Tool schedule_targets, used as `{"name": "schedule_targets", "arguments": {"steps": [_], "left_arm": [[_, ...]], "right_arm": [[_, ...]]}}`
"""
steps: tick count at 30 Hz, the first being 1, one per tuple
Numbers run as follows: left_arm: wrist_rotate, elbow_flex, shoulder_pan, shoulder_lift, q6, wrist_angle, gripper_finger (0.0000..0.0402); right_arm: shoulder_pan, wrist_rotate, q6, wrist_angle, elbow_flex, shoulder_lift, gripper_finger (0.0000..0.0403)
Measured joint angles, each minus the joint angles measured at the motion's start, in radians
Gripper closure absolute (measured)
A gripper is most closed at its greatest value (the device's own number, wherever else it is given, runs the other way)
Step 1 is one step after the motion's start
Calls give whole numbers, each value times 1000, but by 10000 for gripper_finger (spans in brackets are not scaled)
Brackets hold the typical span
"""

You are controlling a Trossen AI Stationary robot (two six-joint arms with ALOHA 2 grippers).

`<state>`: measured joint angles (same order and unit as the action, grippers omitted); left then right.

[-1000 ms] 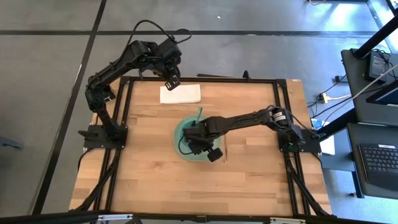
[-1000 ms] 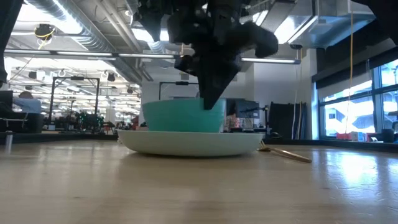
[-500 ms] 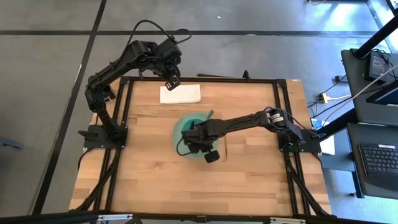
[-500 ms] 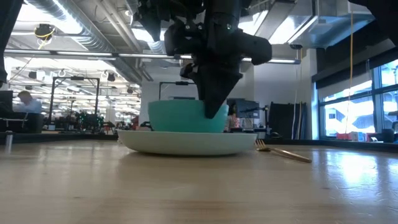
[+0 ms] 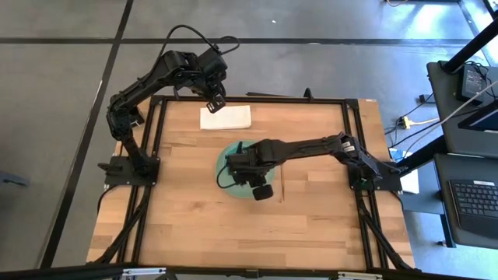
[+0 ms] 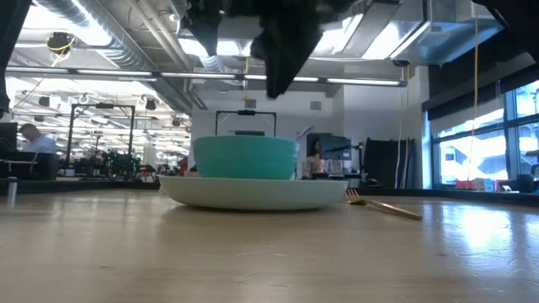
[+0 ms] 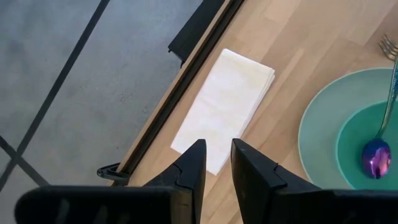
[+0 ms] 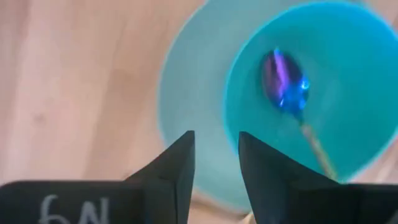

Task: Set table place
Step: Return to Home Position

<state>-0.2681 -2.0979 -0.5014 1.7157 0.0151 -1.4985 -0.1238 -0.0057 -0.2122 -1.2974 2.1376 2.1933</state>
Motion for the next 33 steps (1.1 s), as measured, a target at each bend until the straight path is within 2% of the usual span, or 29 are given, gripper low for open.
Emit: {"name": "schedule_targets", "arguments": {"steps": [7, 10, 12, 17, 22, 27, 33], "left_arm": [[-3, 0, 0, 0, 27, -79, 333], [15, 2, 10, -3, 88, -70, 333], [57, 3, 19, -12, 93, -72, 333], [97, 3, 55, -49, 39, -72, 333], [93, 3, 74, -188, 37, -73, 333], [93, 3, 89, -379, 33, -73, 333], [61, 3, 91, -592, 90, -73, 333]], "right_arm": [[-2, -15, 254, -280, 217, -2, 292], [-2, -6, 386, -275, 194, -55, 299], [-2, 41, 448, -275, 193, -89, 303], [-2, 116, 458, -273, 193, -213, 305], [-1, 59, 463, -275, 193, -388, 305], [-1, 57, 500, -274, 193, -573, 305], [-2, 121, 464, -272, 194, -752, 305]]}}
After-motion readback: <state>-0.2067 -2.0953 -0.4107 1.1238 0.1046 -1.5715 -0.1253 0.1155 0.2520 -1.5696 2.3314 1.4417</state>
